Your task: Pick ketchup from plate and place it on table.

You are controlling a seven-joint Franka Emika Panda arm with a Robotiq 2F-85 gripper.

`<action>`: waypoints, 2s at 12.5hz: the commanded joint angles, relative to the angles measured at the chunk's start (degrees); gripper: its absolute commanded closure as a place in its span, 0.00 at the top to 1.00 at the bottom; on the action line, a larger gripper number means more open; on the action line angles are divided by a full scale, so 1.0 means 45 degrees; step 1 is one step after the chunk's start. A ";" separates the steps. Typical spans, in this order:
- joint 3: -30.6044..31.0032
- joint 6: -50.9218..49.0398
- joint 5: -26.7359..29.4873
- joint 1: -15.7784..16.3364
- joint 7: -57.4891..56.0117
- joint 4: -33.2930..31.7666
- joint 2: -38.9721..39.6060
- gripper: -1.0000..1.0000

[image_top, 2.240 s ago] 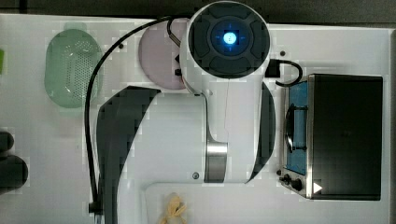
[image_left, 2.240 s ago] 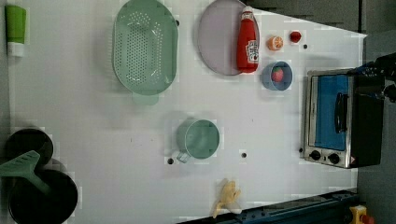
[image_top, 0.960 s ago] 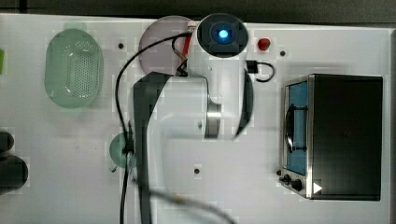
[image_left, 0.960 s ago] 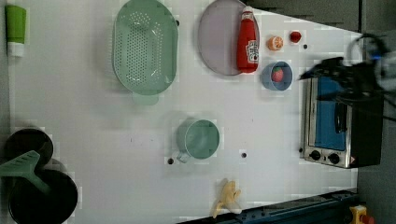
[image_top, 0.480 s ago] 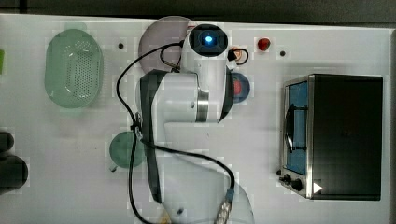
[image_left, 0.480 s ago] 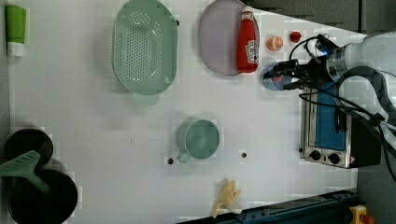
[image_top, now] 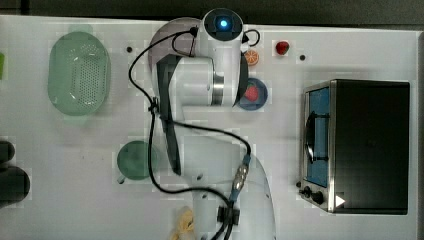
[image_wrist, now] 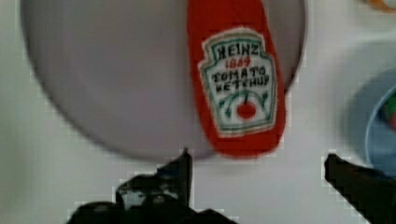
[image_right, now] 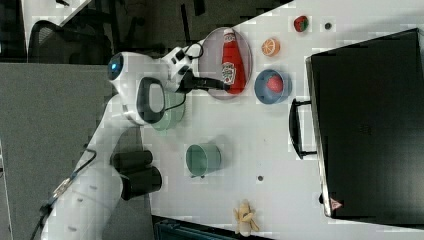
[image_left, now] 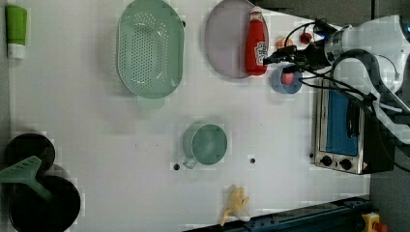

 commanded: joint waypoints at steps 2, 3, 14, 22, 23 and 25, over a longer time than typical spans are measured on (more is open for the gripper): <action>0.0056 0.0521 -0.0446 0.0152 -0.1943 0.1180 0.1178 1.00; 0.0056 0.0760 -0.0452 0.0188 -0.2065 0.1445 0.1571 1.00; -0.0014 0.3183 -0.0935 0.0414 -0.2070 0.2175 0.3361 0.96; 0.0100 0.3145 -0.0821 0.0417 -0.1462 0.2427 0.2599 0.60; 0.0134 0.2950 -0.0801 0.0412 -0.1300 0.2486 0.2175 0.60; 0.0139 0.1763 -0.0519 0.0394 -0.1108 0.2544 0.1094 0.60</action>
